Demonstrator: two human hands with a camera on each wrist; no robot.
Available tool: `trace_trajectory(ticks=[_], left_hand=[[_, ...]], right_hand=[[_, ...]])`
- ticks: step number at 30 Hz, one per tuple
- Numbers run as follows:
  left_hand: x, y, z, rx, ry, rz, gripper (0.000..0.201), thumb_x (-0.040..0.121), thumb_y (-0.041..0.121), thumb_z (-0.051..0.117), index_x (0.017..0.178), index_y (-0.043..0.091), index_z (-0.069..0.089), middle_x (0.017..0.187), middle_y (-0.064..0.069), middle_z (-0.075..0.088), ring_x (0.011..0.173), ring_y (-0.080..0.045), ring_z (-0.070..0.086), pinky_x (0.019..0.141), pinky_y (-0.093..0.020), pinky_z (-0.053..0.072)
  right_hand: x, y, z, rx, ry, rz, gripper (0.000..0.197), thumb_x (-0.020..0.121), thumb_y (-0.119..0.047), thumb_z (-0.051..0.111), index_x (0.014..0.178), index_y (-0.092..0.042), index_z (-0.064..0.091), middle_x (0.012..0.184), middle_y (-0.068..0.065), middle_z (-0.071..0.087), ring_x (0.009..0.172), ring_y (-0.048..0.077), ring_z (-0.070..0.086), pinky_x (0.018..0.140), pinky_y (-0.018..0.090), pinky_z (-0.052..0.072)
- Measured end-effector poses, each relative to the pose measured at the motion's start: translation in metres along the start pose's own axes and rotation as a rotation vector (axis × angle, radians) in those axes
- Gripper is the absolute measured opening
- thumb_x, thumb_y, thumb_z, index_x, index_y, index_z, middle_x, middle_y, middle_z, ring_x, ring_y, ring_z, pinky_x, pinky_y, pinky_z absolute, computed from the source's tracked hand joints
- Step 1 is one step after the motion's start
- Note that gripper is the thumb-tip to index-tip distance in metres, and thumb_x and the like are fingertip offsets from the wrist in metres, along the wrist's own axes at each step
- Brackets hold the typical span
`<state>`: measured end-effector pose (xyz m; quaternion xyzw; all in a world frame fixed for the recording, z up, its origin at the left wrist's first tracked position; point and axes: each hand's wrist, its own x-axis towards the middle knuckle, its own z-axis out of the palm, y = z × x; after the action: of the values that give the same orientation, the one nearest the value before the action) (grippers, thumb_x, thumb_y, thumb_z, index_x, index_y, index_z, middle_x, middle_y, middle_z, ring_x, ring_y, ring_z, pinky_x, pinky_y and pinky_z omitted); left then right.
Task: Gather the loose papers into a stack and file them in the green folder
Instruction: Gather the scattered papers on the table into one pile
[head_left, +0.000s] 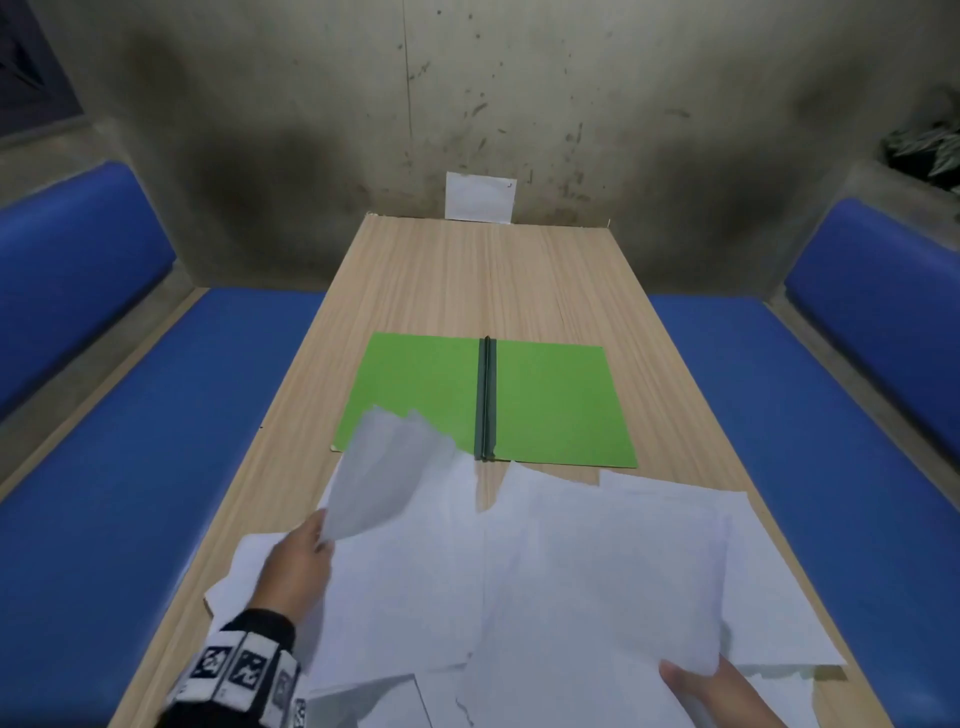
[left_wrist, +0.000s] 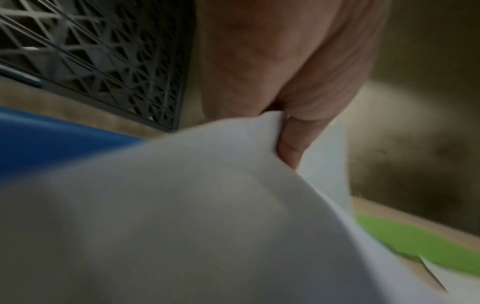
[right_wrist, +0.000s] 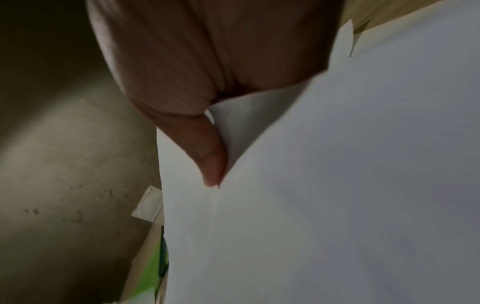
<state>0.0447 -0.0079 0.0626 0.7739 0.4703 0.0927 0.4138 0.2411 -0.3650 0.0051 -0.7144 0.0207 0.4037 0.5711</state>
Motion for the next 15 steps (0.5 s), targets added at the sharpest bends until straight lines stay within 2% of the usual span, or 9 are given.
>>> trace_trajectory(ticks=[3, 4, 6, 7, 9, 11, 12, 14, 15], left_hand=[[-0.004, 0.016, -0.034, -0.181, 0.048, 0.014, 0.039, 0.093, 0.006, 0.046, 0.132, 0.008, 0.047, 0.119, -0.007, 0.058, 0.117, -0.03, 0.052, 0.09, -0.031, 0.036], [-0.004, 0.02, -0.042, -0.274, 0.04, 0.01, 0.037, 0.093, 0.009, 0.047, 0.129, 0.01, 0.049, 0.114, -0.008, 0.06, 0.11, -0.029, 0.056, 0.09, -0.033, 0.039], [-0.007, 0.029, -0.052, -0.472, -0.012, -0.007, 0.031, 0.092, 0.011, 0.051, 0.123, 0.011, 0.052, 0.105, -0.008, 0.064, 0.095, -0.025, 0.061, 0.086, -0.038, 0.045], [-0.008, 0.032, -0.052, -0.57, -0.052, -0.009, 0.026, 0.091, 0.009, 0.053, 0.117, 0.01, 0.055, 0.102, -0.008, 0.066, 0.091, -0.022, 0.062, 0.083, -0.037, 0.047], [-0.01, 0.036, -0.043, -0.672, -0.145, -0.011, 0.022, 0.088, 0.005, 0.055, 0.11, 0.008, 0.058, 0.101, -0.01, 0.068, 0.089, -0.024, 0.065, 0.08, -0.037, 0.051], [-0.013, 0.035, -0.021, -0.634, -0.235, -0.027, 0.032, 0.083, 0.01, 0.065, 0.113, 0.004, 0.059, 0.107, -0.017, 0.07, 0.094, -0.031, 0.068, 0.085, -0.043, 0.053], [-0.014, 0.033, -0.008, -0.615, -0.269, -0.039, 0.04, 0.078, 0.015, 0.069, 0.114, 0.003, 0.059, 0.109, -0.019, 0.07, 0.096, -0.032, 0.068, 0.087, -0.045, 0.052], [-0.02, 0.029, 0.014, -0.614, -0.318, -0.075, 0.05, 0.071, 0.023, 0.073, 0.115, 0.003, 0.06, 0.107, -0.018, 0.071, 0.096, -0.033, 0.069, 0.088, -0.045, 0.052], [-0.023, 0.028, 0.024, -0.624, -0.341, -0.098, 0.061, 0.063, 0.029, 0.08, 0.114, 0.004, 0.06, 0.105, -0.017, 0.072, 0.096, -0.033, 0.069, 0.087, -0.045, 0.053]], right_hand=[[0.002, -0.007, -0.004, 0.032, 0.012, 0.043, 0.034, 0.08, 0.008, 0.067, 0.111, 0.002, 0.055, 0.108, 0.02, 0.061, 0.1, 0.029, 0.051, 0.102, 0.041, 0.035], [0.003, -0.007, -0.006, 0.06, 0.023, 0.04, 0.029, 0.084, 0.009, 0.06, 0.112, 0.002, 0.054, 0.113, 0.021, 0.059, 0.103, 0.029, 0.051, 0.104, 0.041, 0.034], [0.005, -0.009, 0.002, 0.105, 0.041, 0.023, 0.046, 0.077, -0.001, 0.073, 0.119, 0.002, 0.056, 0.112, 0.02, 0.062, 0.104, 0.032, 0.054, 0.106, 0.044, 0.036], [0.007, -0.01, 0.006, 0.105, 0.047, 0.004, 0.065, 0.061, -0.012, 0.086, 0.119, 0.0, 0.058, 0.106, 0.017, 0.065, 0.1, 0.032, 0.057, 0.101, 0.043, 0.041], [0.011, -0.01, 0.017, 0.112, 0.027, -0.037, 0.088, 0.033, -0.026, 0.096, 0.111, -0.001, 0.062, 0.09, 0.012, 0.07, 0.087, 0.027, 0.062, 0.081, 0.034, 0.055], [0.011, -0.016, 0.031, 0.174, 0.007, -0.069, 0.081, 0.036, -0.022, 0.096, 0.105, 0.003, 0.064, 0.075, 0.008, 0.075, 0.073, 0.025, 0.068, 0.058, 0.022, 0.06], [0.01, -0.018, 0.039, 0.222, -0.01, -0.073, 0.069, 0.047, -0.016, 0.093, 0.105, 0.005, 0.064, 0.072, 0.007, 0.077, 0.067, 0.022, 0.071, 0.054, 0.021, 0.059], [0.006, -0.028, 0.053, 0.305, -0.057, -0.075, 0.046, 0.071, 0.004, 0.072, 0.115, 0.009, 0.06, 0.078, 0.011, 0.077, 0.067, 0.021, 0.074, 0.058, 0.026, 0.061], [0.004, -0.032, 0.058, 0.302, -0.087, -0.061, 0.047, 0.073, 0.006, 0.067, 0.119, 0.008, 0.059, 0.086, 0.016, 0.077, 0.072, 0.025, 0.074, 0.061, 0.031, 0.061]])
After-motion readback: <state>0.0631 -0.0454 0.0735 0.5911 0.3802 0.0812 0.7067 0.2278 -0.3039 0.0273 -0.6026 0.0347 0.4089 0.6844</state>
